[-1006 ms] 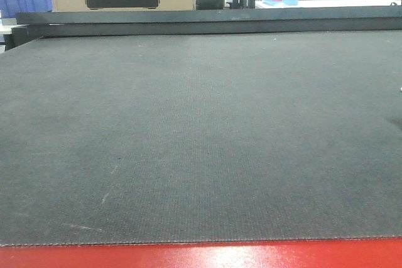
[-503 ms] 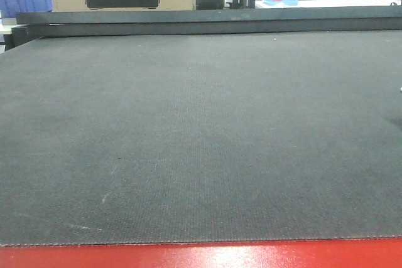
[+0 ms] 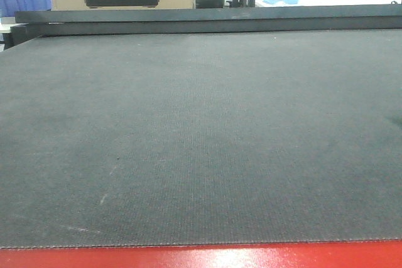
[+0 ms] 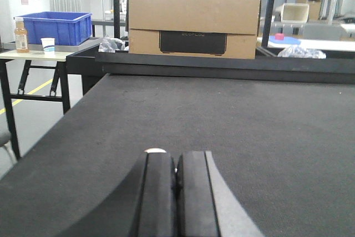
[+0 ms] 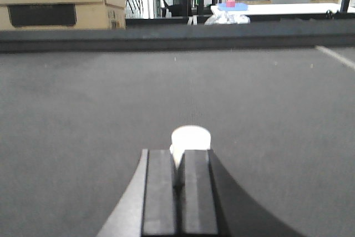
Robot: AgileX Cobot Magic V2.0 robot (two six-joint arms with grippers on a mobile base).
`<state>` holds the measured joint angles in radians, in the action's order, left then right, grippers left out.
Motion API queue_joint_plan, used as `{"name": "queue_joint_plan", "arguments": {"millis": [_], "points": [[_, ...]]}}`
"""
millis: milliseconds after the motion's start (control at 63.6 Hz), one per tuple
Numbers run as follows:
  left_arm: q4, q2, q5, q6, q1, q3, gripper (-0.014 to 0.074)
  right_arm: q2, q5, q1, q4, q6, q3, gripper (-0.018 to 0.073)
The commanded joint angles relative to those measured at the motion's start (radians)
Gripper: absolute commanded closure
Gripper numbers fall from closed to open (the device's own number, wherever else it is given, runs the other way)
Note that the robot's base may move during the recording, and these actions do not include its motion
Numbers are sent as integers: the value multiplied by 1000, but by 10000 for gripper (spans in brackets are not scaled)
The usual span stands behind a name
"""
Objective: Place valve from conveyor to right shelf box
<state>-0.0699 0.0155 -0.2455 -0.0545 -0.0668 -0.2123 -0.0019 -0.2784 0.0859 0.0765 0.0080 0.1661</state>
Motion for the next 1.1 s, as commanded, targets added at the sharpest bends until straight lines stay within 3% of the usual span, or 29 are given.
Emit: {"name": "queue_joint_plan", "arguments": {"millis": [0, 141, 377, 566, 739, 880, 1085], "points": [[-39, 43, -82, 1, 3, -84, 708, 8, -57, -3, -16, -8, 92, 721], [-32, 178, -106, 1, 3, -194, 708, 111, -81, -3, -18, -8, 203, 721], [-31, 550, -318, 1, 3, -467, 708, 395, -168, -3, 1, -8, 398, 721], [-31, 819, -489, 1, 3, -710, 708, 659, -379, -3, 16, -8, 604, 721], [-31, 973, -441, 1, 3, -810, 708, 891, -531, -3, -16, -8, 760, 721], [-31, 1041, -375, 1, 3, -814, 708, 1027, -526, -3, -26, -8, 830, 721], [-31, 1089, -375, -1, 3, -814, 708, 1112, -493, -3, -22, -8, 840, 721]]}}
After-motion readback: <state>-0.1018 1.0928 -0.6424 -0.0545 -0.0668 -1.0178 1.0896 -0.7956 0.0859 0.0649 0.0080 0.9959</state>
